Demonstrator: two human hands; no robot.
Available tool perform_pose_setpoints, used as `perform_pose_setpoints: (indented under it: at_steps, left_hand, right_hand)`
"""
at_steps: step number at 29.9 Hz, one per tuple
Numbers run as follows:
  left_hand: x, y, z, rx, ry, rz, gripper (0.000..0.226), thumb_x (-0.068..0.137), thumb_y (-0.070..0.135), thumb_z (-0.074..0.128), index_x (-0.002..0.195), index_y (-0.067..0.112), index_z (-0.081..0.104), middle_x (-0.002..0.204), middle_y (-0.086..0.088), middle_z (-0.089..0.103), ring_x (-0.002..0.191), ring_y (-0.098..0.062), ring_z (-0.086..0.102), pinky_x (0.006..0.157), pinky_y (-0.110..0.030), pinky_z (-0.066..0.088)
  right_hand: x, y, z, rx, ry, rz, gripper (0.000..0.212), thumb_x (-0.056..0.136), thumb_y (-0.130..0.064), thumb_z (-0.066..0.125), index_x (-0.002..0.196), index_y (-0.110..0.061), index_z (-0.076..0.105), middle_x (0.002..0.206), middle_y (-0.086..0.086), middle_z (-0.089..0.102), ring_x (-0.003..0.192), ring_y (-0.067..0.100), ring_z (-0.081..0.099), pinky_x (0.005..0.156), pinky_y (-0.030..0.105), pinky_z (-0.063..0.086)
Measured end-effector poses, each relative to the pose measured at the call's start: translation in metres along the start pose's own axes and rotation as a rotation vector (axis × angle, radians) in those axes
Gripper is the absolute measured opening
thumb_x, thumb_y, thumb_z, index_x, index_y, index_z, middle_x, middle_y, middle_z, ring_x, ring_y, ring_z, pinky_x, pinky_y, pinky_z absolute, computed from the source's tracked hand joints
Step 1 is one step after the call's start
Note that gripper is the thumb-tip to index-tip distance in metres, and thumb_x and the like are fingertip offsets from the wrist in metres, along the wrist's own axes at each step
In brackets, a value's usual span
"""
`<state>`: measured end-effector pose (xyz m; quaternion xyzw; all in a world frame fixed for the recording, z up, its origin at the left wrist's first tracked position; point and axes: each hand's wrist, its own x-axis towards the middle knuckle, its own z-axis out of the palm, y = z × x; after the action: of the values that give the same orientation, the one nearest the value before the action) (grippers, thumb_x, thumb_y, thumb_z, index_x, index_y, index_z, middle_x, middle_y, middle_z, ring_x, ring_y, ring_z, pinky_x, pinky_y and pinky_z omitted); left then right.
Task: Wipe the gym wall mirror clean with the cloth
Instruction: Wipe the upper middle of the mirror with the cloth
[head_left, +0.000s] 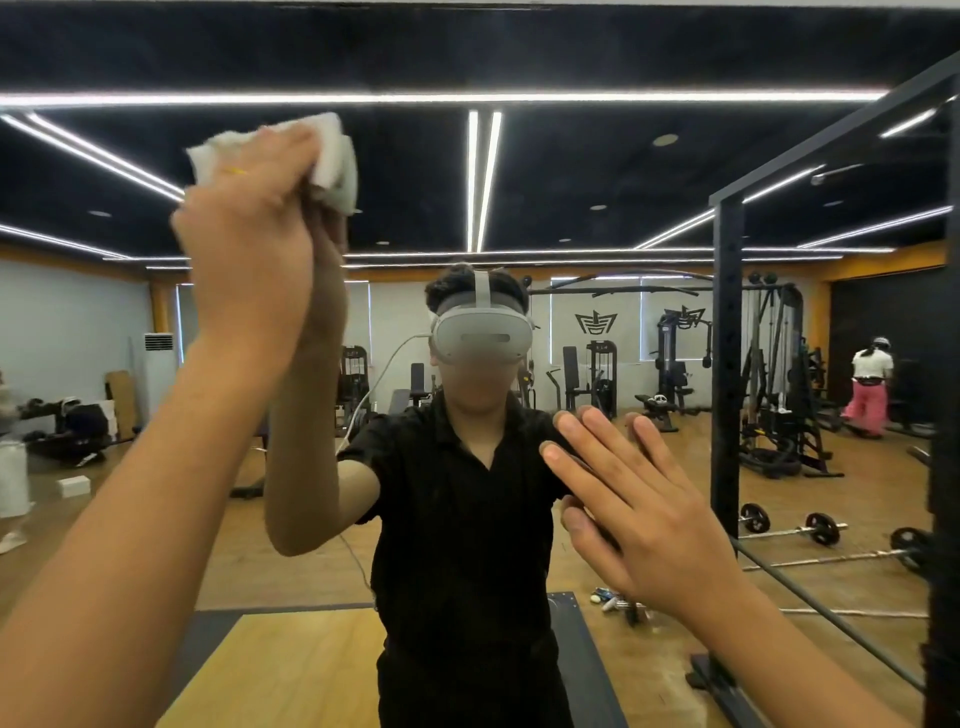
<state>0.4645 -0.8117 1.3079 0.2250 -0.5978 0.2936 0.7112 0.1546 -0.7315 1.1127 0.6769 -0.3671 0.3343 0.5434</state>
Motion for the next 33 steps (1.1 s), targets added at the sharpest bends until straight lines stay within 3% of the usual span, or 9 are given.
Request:
perform_pose_setpoints:
  at_steps: [3, 6, 7, 9, 10, 15, 18, 23, 33]
  left_hand:
    - [-0.011, 0.012, 0.002, -0.018, 0.001, -0.086, 0.037, 0.102, 0.014, 0.049, 0.134, 0.015, 0.068, 0.134, -0.005, 0.069, 0.128, -0.019, 0.062, 0.109, -0.043, 0.049]
    - [-0.022, 0.058, 0.032, -0.113, -0.062, 0.066, 0.028, 0.102, 0.006, 0.058, 0.127, 0.012, 0.069, 0.123, -0.011, 0.072, 0.121, -0.009, 0.060, 0.108, -0.029, 0.049]
    - [-0.025, 0.074, 0.042, -0.121, -0.133, 0.117, 0.029, 0.100, 0.002, 0.058, 0.124, 0.012, 0.071, 0.122, -0.011, 0.072, 0.121, -0.017, 0.061, 0.105, -0.034, 0.051]
    - [-0.026, 0.101, 0.057, -0.114, -0.239, 0.181, 0.039, 0.093, -0.010, 0.062, 0.126, 0.009, 0.071, 0.131, -0.018, 0.068, 0.129, -0.041, 0.058, 0.118, -0.054, 0.035]
    - [-0.024, 0.110, 0.061, -0.115, -0.250, 0.197, 0.044, 0.089, -0.013, 0.064, 0.128, 0.007, 0.070, 0.136, -0.020, 0.065, 0.133, -0.048, 0.053, 0.115, -0.052, 0.028]
    - [-0.032, 0.107, 0.056, -0.090, -0.395, 0.197, 0.053, 0.094, -0.009, 0.063, 0.142, 0.014, 0.061, 0.151, -0.018, 0.052, 0.142, -0.053, 0.039, 0.114, -0.063, 0.033]
    - [-0.079, 0.093, 0.034, -0.058, -0.363, 0.260, 0.046, 0.094, -0.001, 0.057, 0.138, 0.014, 0.063, 0.148, -0.017, 0.055, 0.137, -0.049, 0.047, 0.104, -0.057, 0.045]
    - [-0.130, 0.074, 0.013, -0.112, -0.307, 0.309, 0.057, 0.081, -0.011, 0.079, 0.133, 0.010, 0.066, 0.145, 0.000, 0.049, 0.138, -0.031, 0.051, 0.116, -0.054, 0.038]
    - [-0.120, 0.084, 0.009, -0.069, -0.381, 0.234, 0.049, 0.096, 0.002, 0.065, 0.143, 0.008, 0.057, 0.152, -0.008, 0.051, 0.147, -0.028, 0.041, 0.120, -0.046, 0.037]
  right_hand:
    - [0.000, -0.001, 0.001, -0.016, 0.006, 0.005, 0.051, 0.101, -0.027, 0.056, 0.149, -0.012, 0.052, 0.161, 0.012, 0.041, 0.153, 0.028, 0.034, 0.125, 0.053, 0.024]
    - [0.000, -0.001, 0.001, -0.017, 0.011, -0.004, 0.050, 0.102, -0.027, 0.054, 0.149, -0.011, 0.052, 0.161, 0.013, 0.041, 0.152, 0.028, 0.034, 0.125, 0.053, 0.024]
    - [0.000, -0.001, 0.000, -0.017, 0.013, -0.003, 0.050, 0.102, -0.027, 0.054, 0.149, -0.011, 0.052, 0.161, 0.013, 0.041, 0.152, 0.028, 0.034, 0.125, 0.053, 0.024]
    - [0.000, -0.002, 0.000, -0.014, 0.010, 0.002, 0.050, 0.102, -0.027, 0.054, 0.149, -0.011, 0.052, 0.161, 0.013, 0.041, 0.153, 0.028, 0.034, 0.126, 0.053, 0.023]
    - [0.000, -0.002, 0.000, -0.013, 0.008, 0.002, 0.050, 0.102, -0.027, 0.055, 0.149, -0.011, 0.051, 0.161, 0.013, 0.040, 0.153, 0.028, 0.034, 0.126, 0.053, 0.023]
    - [0.000, 0.000, -0.001, -0.018, -0.005, -0.007, 0.050, 0.102, -0.028, 0.054, 0.150, -0.011, 0.050, 0.161, 0.012, 0.039, 0.153, 0.028, 0.033, 0.126, 0.052, 0.022]
    - [0.000, 0.001, -0.002, -0.005, -0.007, -0.012, 0.051, 0.102, -0.027, 0.054, 0.150, -0.011, 0.050, 0.161, 0.012, 0.039, 0.153, 0.028, 0.032, 0.126, 0.052, 0.022]
    - [0.003, 0.001, -0.008, 0.031, -0.032, -0.008, 0.052, 0.100, -0.024, 0.056, 0.151, -0.012, 0.050, 0.163, 0.012, 0.037, 0.154, 0.027, 0.030, 0.127, 0.053, 0.018]
    - [-0.054, 0.081, -0.047, -0.058, -0.133, -0.011, 0.059, 0.100, -0.031, 0.050, 0.156, -0.017, 0.038, 0.165, 0.013, 0.034, 0.155, 0.029, 0.028, 0.125, 0.059, 0.017]
